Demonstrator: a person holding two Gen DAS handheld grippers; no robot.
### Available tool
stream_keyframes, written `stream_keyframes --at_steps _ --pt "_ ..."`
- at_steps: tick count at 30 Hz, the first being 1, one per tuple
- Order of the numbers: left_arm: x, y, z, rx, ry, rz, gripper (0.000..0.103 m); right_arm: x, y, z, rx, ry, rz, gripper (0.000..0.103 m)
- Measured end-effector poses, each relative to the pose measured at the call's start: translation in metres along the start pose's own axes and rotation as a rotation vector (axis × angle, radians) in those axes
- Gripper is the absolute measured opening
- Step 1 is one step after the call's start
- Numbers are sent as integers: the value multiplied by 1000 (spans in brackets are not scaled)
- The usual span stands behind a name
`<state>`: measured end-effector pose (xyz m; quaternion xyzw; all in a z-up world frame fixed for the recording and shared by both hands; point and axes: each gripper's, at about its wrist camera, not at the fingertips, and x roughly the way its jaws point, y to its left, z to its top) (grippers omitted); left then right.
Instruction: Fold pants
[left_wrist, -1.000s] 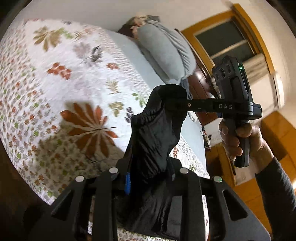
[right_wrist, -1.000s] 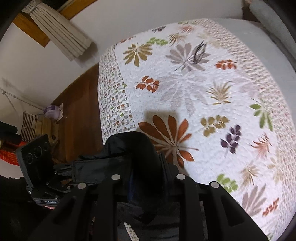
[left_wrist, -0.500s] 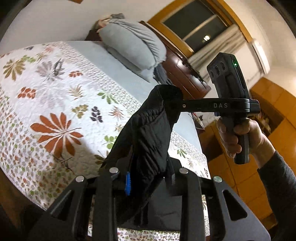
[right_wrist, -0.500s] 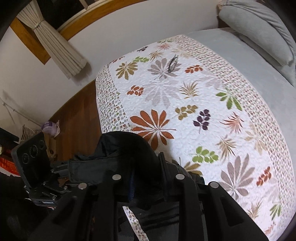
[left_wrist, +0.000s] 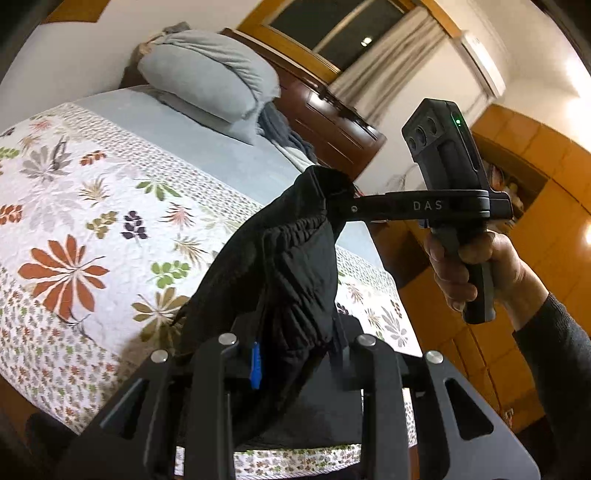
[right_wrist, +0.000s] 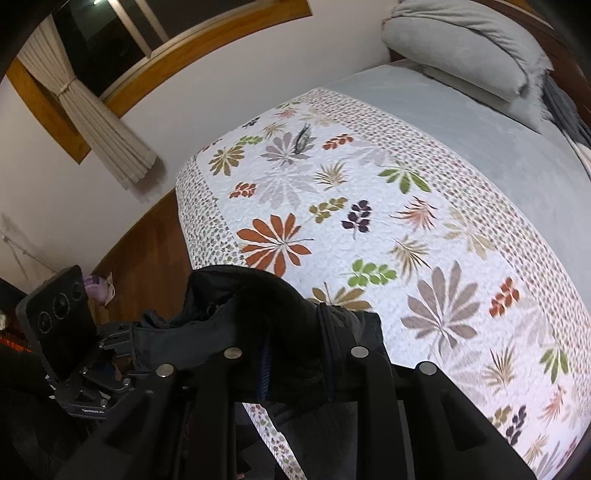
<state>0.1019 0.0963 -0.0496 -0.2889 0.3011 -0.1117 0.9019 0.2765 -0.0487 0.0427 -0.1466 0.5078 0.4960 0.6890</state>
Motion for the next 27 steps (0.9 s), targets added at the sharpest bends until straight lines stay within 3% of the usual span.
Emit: stream_keyframes --at_steps 13,27 --pt "40 -64 -28 114 93 -32 25 -43 -50 -76 105 -72 -10 22" --pt "71 -88 -45 167 155 -35 25 -51 -83 -116 162 -97 -6 22"
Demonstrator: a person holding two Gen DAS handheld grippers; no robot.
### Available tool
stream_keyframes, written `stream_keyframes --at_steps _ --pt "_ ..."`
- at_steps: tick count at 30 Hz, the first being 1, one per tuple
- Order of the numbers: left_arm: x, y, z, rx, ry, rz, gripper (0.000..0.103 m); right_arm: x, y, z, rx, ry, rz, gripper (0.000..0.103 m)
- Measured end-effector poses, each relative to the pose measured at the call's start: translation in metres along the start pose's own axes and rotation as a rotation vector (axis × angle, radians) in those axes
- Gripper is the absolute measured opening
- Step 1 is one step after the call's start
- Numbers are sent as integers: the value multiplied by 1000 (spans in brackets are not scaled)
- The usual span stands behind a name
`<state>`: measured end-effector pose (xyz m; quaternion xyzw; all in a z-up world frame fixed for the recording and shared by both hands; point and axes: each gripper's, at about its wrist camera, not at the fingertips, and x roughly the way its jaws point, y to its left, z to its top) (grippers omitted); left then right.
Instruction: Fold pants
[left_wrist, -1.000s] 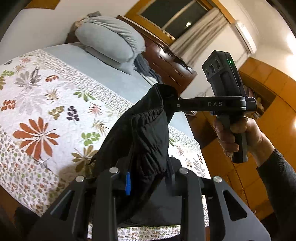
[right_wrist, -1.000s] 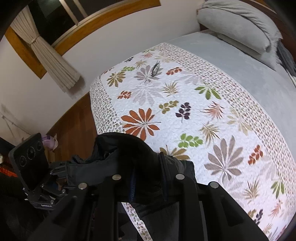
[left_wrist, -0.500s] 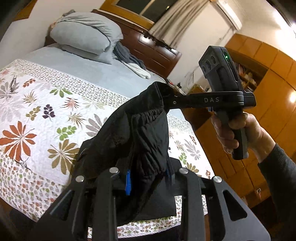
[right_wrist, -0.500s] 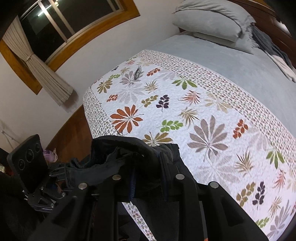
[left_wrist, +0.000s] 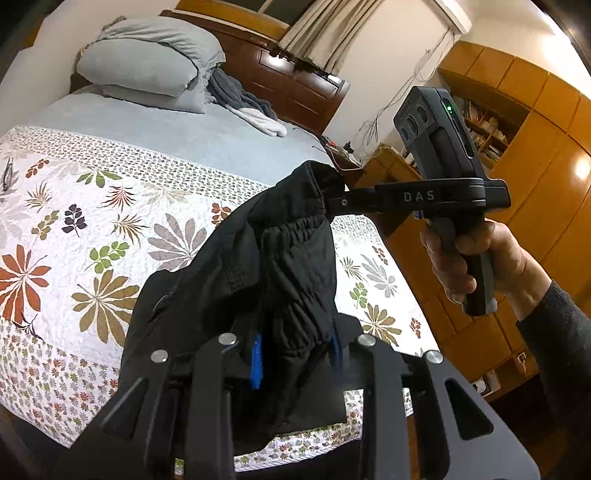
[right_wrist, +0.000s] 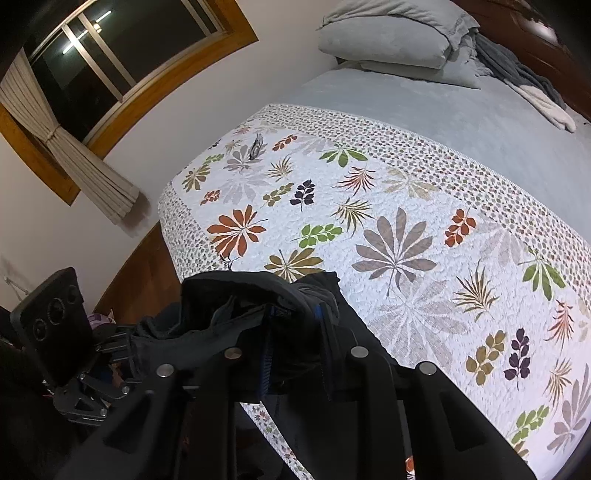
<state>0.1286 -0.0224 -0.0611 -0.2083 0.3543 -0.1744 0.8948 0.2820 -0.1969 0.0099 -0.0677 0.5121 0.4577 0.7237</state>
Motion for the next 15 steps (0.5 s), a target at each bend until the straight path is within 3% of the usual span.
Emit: stream_keyframes --at_steps 15 --pt "36 -22 -11 50 67 -14 25 -6 -36 -33 48 -5 -10 22"
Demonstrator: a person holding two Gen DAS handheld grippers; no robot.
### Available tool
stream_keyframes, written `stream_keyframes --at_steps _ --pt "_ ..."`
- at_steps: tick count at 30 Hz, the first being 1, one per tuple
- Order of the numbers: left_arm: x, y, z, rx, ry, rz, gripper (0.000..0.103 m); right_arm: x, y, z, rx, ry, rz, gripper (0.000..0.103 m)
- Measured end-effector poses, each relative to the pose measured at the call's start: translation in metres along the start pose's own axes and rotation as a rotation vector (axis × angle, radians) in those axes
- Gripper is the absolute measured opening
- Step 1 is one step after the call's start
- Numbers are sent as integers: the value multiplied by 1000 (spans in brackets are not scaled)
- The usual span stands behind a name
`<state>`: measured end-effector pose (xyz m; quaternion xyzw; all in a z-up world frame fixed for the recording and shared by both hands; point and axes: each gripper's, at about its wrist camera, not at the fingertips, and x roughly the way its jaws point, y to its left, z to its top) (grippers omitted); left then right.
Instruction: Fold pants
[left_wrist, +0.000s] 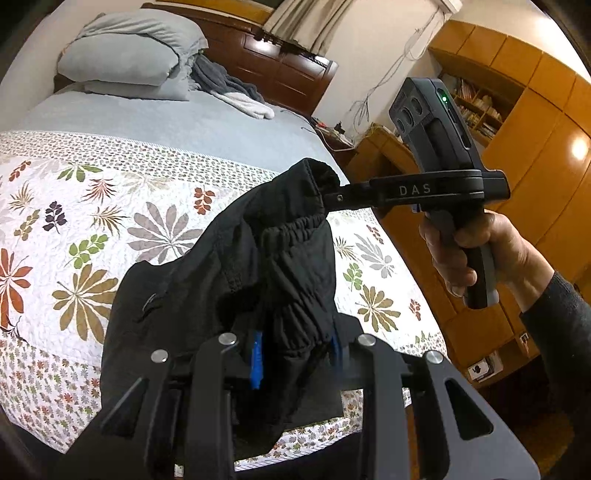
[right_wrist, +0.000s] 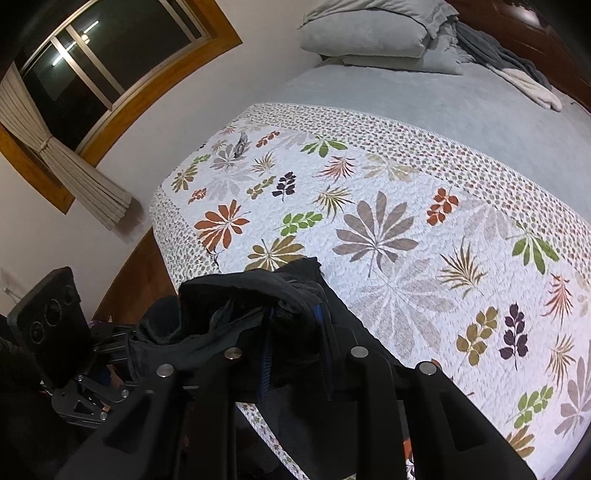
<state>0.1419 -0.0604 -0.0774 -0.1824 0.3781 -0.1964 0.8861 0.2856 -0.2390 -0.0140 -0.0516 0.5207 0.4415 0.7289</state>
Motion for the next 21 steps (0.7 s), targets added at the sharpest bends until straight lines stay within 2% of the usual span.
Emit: stream_keyframes --at_steps 21 --pt "63 -29 -25 71 122 4 25 1 -59 -55 77 -13 -1 22"
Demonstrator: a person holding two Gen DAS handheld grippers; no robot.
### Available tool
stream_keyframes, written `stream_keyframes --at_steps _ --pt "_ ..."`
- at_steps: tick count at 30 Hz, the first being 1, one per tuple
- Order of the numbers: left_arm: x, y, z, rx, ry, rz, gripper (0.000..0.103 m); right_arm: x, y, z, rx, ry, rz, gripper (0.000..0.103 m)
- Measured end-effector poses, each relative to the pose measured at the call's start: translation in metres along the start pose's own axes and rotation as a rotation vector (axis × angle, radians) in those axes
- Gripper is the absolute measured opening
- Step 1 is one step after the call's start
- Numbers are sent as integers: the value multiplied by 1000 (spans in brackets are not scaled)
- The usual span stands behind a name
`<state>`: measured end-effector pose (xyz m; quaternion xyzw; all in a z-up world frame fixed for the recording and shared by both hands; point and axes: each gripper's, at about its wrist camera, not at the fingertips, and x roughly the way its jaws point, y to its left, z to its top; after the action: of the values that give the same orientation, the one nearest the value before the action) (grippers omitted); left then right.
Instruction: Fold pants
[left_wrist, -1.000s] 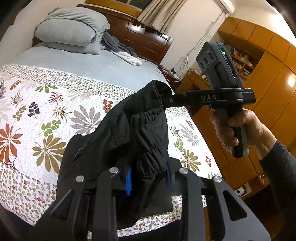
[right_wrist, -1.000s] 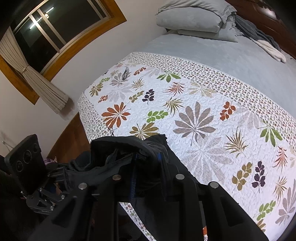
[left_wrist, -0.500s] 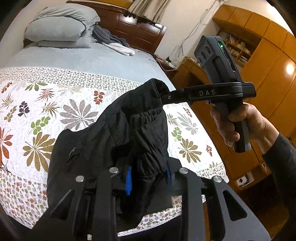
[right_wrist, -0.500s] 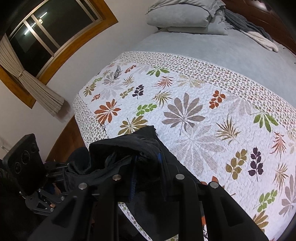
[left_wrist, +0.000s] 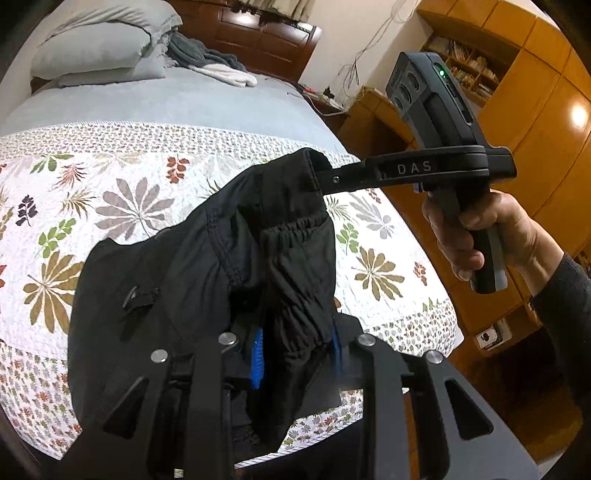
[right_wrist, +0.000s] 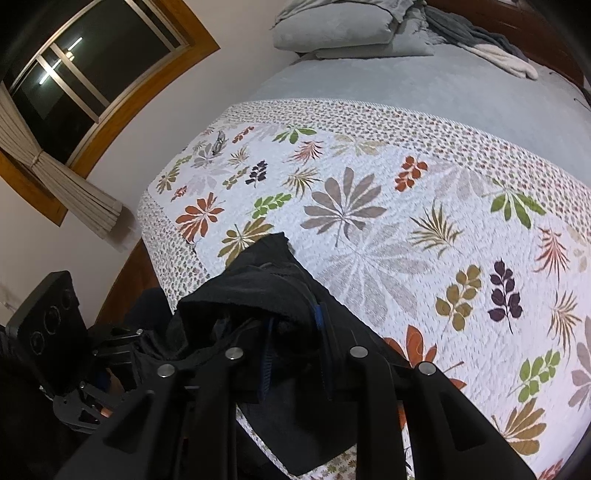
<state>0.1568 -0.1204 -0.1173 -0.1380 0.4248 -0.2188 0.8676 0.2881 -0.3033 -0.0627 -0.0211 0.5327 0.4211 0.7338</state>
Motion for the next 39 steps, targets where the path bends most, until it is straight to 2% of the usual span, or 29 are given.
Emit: stream_keyframes --at_steps 15,39 --pt "42 -9 -13 16 80 2 25 9 -39 -29 65 0 11 20" --pt "104 -20 -46 74 172 67 25 34 -92 -70 164 1 46 19"
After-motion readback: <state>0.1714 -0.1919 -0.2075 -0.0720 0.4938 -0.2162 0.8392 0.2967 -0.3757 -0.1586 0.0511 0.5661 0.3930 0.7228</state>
